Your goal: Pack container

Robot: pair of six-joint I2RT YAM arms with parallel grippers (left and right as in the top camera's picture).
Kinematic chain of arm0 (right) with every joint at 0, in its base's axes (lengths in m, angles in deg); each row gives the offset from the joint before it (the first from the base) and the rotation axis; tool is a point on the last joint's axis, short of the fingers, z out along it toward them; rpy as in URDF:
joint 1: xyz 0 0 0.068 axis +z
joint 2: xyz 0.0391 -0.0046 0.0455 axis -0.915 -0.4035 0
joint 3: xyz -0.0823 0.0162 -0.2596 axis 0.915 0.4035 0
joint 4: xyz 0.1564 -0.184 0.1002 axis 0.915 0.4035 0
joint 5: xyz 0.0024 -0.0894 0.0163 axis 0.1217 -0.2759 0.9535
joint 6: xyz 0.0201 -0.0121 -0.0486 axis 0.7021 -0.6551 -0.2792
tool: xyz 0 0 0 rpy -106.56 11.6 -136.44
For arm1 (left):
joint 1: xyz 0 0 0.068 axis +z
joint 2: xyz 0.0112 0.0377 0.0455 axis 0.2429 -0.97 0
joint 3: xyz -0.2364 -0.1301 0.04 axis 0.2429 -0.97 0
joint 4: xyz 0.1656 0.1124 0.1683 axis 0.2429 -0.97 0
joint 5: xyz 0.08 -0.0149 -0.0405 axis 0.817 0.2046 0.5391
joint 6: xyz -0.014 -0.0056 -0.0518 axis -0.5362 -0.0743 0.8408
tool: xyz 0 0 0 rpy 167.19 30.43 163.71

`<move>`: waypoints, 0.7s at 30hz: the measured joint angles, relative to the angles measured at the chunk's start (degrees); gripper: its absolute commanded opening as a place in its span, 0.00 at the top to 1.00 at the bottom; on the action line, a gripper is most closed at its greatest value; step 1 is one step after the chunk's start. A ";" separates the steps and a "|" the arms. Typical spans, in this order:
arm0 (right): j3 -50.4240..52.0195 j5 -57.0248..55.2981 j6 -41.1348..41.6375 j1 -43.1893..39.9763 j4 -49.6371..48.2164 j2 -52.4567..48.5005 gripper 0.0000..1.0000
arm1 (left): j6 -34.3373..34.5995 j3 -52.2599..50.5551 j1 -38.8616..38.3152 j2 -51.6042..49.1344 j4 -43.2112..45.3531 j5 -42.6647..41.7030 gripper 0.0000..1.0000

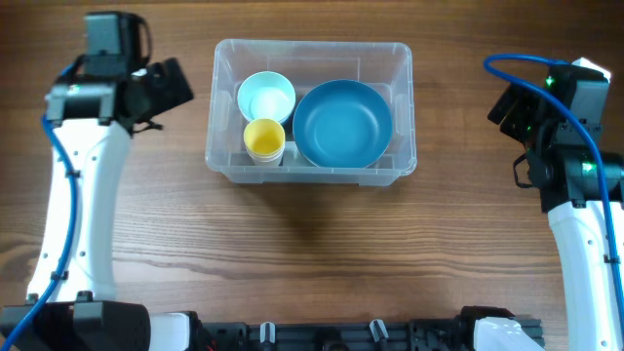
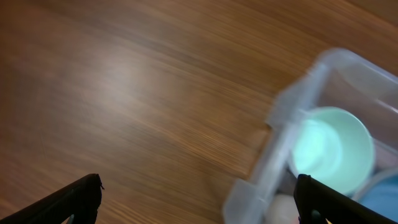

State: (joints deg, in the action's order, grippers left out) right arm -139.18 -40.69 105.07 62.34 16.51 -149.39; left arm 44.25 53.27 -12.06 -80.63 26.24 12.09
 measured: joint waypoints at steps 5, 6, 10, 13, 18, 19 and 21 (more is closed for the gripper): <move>0.00 0.00 0.00 0.00 0.00 0.00 0.00 | 0.00 0.00 4.68 0.00 -0.15 0.00 0.00; 0.00 0.00 0.00 0.00 0.00 0.00 0.00 | 0.00 0.00 4.81 0.00 -0.15 0.00 0.00; 0.00 0.00 0.00 0.00 0.00 0.00 0.00 | 0.00 0.00 4.83 0.00 -0.15 0.00 0.00; 0.00 0.00 0.00 0.00 0.00 0.00 0.00 | 0.00 0.00 4.83 0.00 -0.15 0.00 0.00; 0.66 0.02 0.00 0.09 -0.11 1.20 0.00 | 0.00 0.00 4.83 0.00 -0.13 0.00 0.00; 1.40 0.02 0.00 0.31 -0.02 2.82 0.00 | 0.00 0.00 4.83 0.00 -0.15 -0.02 0.00; 2.47 0.02 0.00 1.55 0.15 10.25 0.00 | 0.00 0.00 4.83 0.00 -0.20 -0.02 0.00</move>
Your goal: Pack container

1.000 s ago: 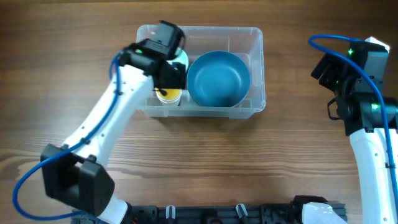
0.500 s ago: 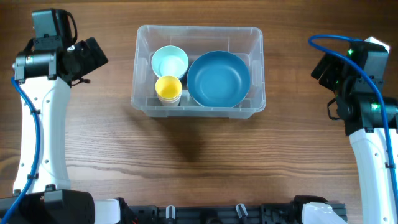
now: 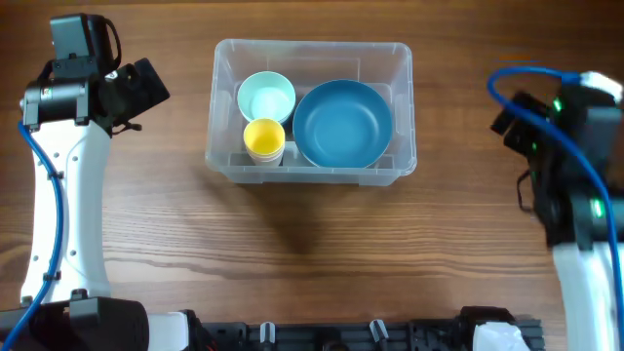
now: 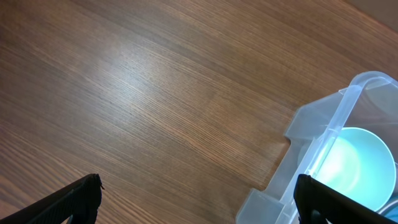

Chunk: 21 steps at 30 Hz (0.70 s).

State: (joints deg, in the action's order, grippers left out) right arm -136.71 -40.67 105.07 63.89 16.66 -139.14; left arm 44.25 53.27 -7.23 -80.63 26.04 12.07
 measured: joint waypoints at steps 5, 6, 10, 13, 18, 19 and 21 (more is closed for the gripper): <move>-0.13 -0.11 0.00 4.76 -0.17 23.93 0.00 | 0.00 0.00 0.00 0.00 0.00 -0.02 0.00; -0.17 -0.20 0.00 5.20 -0.13 26.73 0.00 | 0.00 0.00 0.00 0.00 -0.02 0.00 0.00; -0.20 -0.87 0.00 5.77 2.32 37.07 0.00 | 0.00 0.00 0.00 0.00 0.00 0.00 0.00; -0.15 -0.87 0.02 5.81 7.10 41.35 0.00 | 0.00 0.00 0.00 0.00 -0.07 0.00 0.00; 8.76 2.78 -2.29 5.81 0.07 45.92 0.00 | 0.00 0.00 0.00 0.00 -0.11 0.02 0.00; 12.04 4.59 -3.96 5.81 -4.22 46.10 0.00 | 0.00 0.00 0.00 0.00 -0.17 0.00 0.00; 21.16 12.90 -10.43 5.81 -15.30 46.31 0.00 | 0.00 0.00 0.00 0.00 -0.13 0.02 0.00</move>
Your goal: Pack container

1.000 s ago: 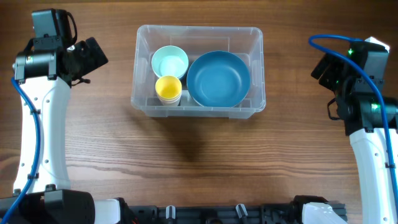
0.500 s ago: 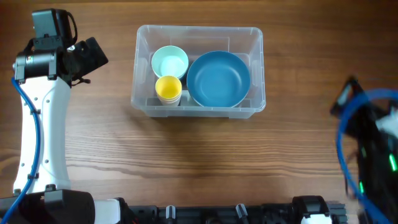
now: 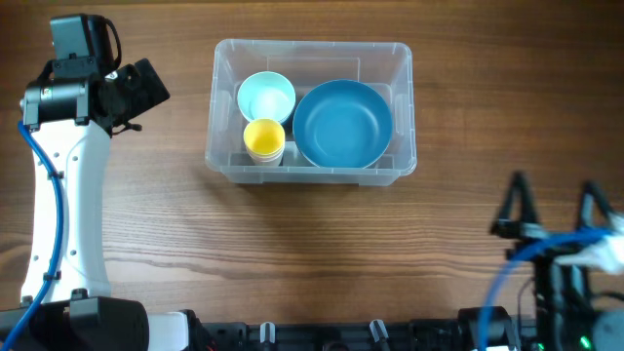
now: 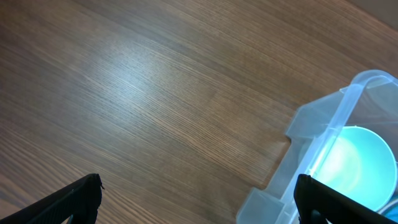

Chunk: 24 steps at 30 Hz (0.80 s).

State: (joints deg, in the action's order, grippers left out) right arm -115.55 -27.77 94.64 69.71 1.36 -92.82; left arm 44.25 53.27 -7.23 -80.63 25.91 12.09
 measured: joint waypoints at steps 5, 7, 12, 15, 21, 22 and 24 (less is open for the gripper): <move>18.80 8.22 -4.24 0.07 -19.50 1.81 0.00 | 0.00 0.00 0.00 0.00 0.02 0.00 0.00; 25.38 9.51 -4.13 0.07 -22.60 3.89 0.00 | 0.00 0.00 0.00 0.00 0.00 -0.02 0.00; 34.01 10.56 -3.52 0.07 -24.44 9.68 0.00 | 0.00 0.00 0.00 0.00 -0.02 -0.02 0.00; 37.16 10.54 -3.48 0.07 -24.81 11.37 0.00 | 0.00 0.00 0.00 0.00 0.00 0.00 0.00; 40.96 10.51 -3.34 0.07 -24.83 12.04 0.00 | 0.00 0.00 0.00 0.00 0.00 -0.02 0.00; 41.20 10.51 -3.37 0.07 -24.87 12.07 0.00 | 0.00 0.00 0.00 0.00 0.00 0.00 0.00; 42.10 10.49 -3.58 0.07 -24.90 12.09 0.00 | 0.00 0.00 0.00 0.00 0.00 -0.02 0.00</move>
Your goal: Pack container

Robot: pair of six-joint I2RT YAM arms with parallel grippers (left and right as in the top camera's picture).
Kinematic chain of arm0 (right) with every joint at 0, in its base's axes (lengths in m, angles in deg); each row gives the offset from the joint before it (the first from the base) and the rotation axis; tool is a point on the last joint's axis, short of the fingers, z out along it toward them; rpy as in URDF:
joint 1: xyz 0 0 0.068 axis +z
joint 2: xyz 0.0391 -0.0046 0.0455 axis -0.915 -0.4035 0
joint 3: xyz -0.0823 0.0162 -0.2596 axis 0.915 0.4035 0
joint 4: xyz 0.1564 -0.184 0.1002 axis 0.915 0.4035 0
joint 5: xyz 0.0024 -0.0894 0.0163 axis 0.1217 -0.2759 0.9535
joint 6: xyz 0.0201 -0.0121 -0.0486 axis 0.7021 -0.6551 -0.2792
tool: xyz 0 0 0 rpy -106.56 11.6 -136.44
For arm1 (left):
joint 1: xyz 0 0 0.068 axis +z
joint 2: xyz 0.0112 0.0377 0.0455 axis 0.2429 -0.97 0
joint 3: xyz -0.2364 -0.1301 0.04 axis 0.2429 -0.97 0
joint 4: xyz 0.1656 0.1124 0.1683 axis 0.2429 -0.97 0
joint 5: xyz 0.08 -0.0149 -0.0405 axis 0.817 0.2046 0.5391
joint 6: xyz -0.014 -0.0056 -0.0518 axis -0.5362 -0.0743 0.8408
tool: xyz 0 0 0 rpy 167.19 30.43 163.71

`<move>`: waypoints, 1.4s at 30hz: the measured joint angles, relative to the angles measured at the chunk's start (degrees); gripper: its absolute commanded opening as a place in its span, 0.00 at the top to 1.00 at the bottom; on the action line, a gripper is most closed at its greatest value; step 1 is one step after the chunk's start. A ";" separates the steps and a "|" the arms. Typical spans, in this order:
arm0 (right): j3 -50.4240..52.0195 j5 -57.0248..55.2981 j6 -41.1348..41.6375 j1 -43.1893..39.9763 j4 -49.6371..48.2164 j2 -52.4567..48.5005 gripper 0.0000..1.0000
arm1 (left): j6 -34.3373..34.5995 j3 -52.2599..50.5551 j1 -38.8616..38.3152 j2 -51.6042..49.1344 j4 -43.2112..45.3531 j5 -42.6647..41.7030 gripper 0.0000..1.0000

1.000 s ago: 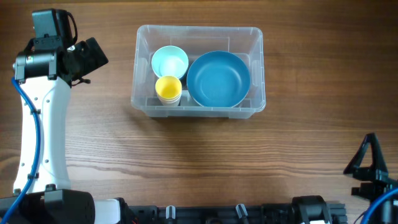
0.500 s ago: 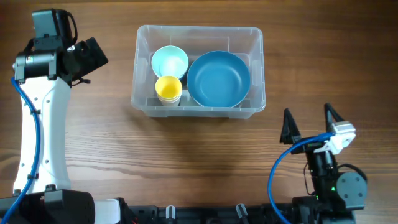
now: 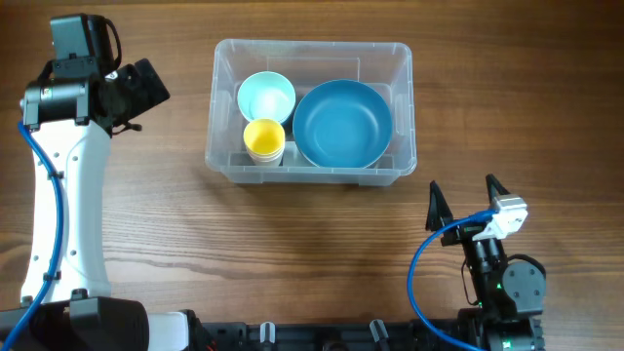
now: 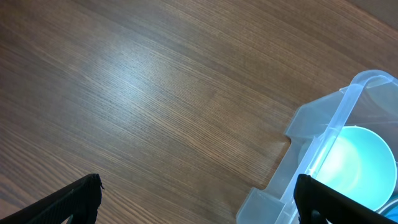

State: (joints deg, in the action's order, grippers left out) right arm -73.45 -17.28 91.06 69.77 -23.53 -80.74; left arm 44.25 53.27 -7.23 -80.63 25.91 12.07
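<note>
A clear plastic container (image 3: 403, 107) stands at the middle back of the table. Inside it are a pale blue cup (image 3: 266, 97), a yellow cup (image 3: 264, 137) and a large blue bowl (image 3: 342, 123). My left gripper (image 3: 154, 86) hangs open to the left of the container, apart from it and holding nothing. In the left wrist view its fingers (image 4: 81, 198) spread wide over bare wood, with the container's corner (image 4: 323, 134) and the pale blue cup (image 4: 351, 165) at the right. My right gripper (image 3: 464, 201) stands open at the front right, fingers pointing up, empty.
The wooden table (image 3: 292, 244) spreads around the container. The right arm's base and blue cable (image 3: 419, 273) sit folded at the front right edge. The left arm's white link (image 3: 68, 195) runs along the left side.
The right arm has moved left along the front and now sits folded low at the front right, gripper open and pointing up. The left arm and the container's contents have not changed.
At first the left gripper was close to the container's left wall and the right arm stood high at the right. Then the left gripper was farther left, where it stays. The right arm was then down at the front right corner, and is now folded there.
</note>
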 measured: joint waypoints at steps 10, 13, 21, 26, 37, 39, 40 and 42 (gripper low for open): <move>1.01 0.00 -1.95 0.00 0.07 0.00 0.00 | 0.00 0.00 0.00 0.00 0.00 0.02 0.00; 1.01 0.00 -2.21 0.00 0.07 0.00 0.00 | 0.00 0.00 0.00 0.00 0.00 0.00 0.00; 1.01 0.00 -2.60 0.00 0.07 0.00 0.00 | 0.00 0.00 0.00 0.00 0.00 0.02 0.00; 1.01 0.00 -2.60 0.00 0.07 0.00 0.00 | 0.00 0.00 0.00 0.00 0.00 0.02 0.00; 1.01 0.00 -2.62 0.00 0.07 0.00 0.00 | 0.00 -0.02 0.00 1.79 0.00 0.00 0.00; 1.01 0.00 -2.62 0.00 0.07 0.02 0.00 | 0.00 -0.11 0.00 6.12 0.02 -0.02 0.00; 1.01 0.00 -2.62 0.00 0.07 0.02 0.00 | 0.00 -0.20 0.00 9.46 0.02 0.00 0.00; 1.01 0.00 -2.62 0.00 0.07 0.07 0.00 | 0.00 -0.20 0.00 18.69 0.24 0.00 0.00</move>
State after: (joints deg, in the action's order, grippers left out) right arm -72.45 -17.28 88.43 69.77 -23.47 -80.67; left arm 44.25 53.07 -7.23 -61.94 26.15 12.07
